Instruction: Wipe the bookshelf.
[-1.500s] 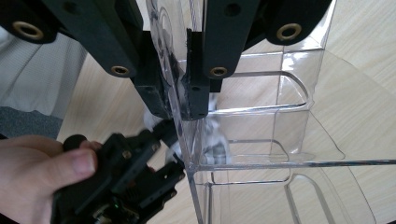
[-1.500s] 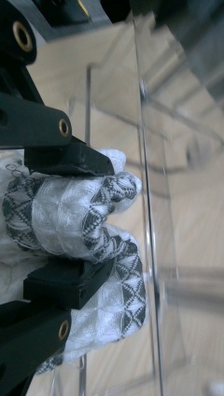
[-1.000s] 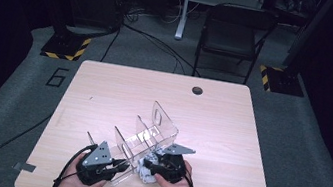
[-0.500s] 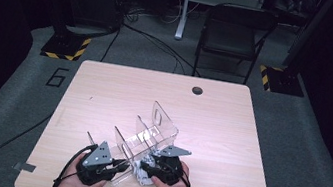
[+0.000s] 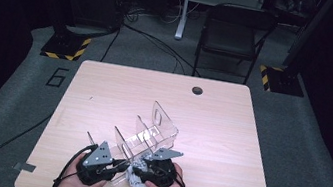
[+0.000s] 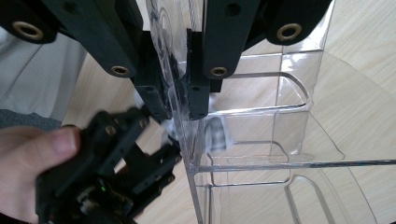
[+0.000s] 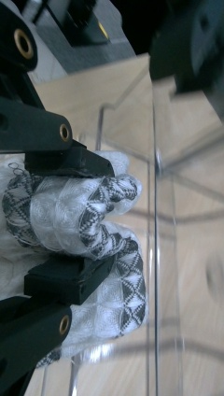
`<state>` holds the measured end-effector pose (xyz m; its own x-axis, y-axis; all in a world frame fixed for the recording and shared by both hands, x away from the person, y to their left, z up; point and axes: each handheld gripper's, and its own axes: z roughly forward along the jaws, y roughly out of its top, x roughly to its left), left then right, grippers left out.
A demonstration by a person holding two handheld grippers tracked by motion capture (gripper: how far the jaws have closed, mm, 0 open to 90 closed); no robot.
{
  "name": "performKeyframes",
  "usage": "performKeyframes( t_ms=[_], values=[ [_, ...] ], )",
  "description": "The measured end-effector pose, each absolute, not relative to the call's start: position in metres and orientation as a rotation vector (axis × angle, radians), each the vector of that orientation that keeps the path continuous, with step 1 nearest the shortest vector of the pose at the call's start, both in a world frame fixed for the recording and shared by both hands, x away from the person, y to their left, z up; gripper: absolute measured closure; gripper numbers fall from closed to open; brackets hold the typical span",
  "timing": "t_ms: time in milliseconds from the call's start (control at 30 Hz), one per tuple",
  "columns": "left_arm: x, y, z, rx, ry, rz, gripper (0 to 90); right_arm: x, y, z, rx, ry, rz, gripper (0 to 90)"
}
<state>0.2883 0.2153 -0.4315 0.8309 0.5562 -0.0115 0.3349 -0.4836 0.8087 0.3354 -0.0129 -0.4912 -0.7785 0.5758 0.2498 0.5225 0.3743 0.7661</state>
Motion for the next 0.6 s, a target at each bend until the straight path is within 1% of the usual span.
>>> performKeyframes(
  t_ms=[133, 267, 433, 600],
  values=[
    [0.288, 0.215, -0.432, 2.120, 0.654, 0.309, 81.0, 0.340, -0.021, -0.493, 1.069, 2.498, 1.391, 52.9],
    [0.288, 0.215, -0.431, 2.122, 0.654, 0.308, 81.0, 0.334, -0.012, -0.490, 1.048, 2.532, 1.377, 51.7],
    [0.288, 0.215, -0.431, 2.121, 0.651, 0.319, 81.0, 0.331, -0.007, -0.492, 0.976, 2.586, 1.415, 53.3],
    [0.288, 0.215, -0.431, 2.122, 0.650, 0.314, 80.9, 0.339, -0.017, -0.490, 1.032, 2.524, 1.378, 53.5]
  ],
)
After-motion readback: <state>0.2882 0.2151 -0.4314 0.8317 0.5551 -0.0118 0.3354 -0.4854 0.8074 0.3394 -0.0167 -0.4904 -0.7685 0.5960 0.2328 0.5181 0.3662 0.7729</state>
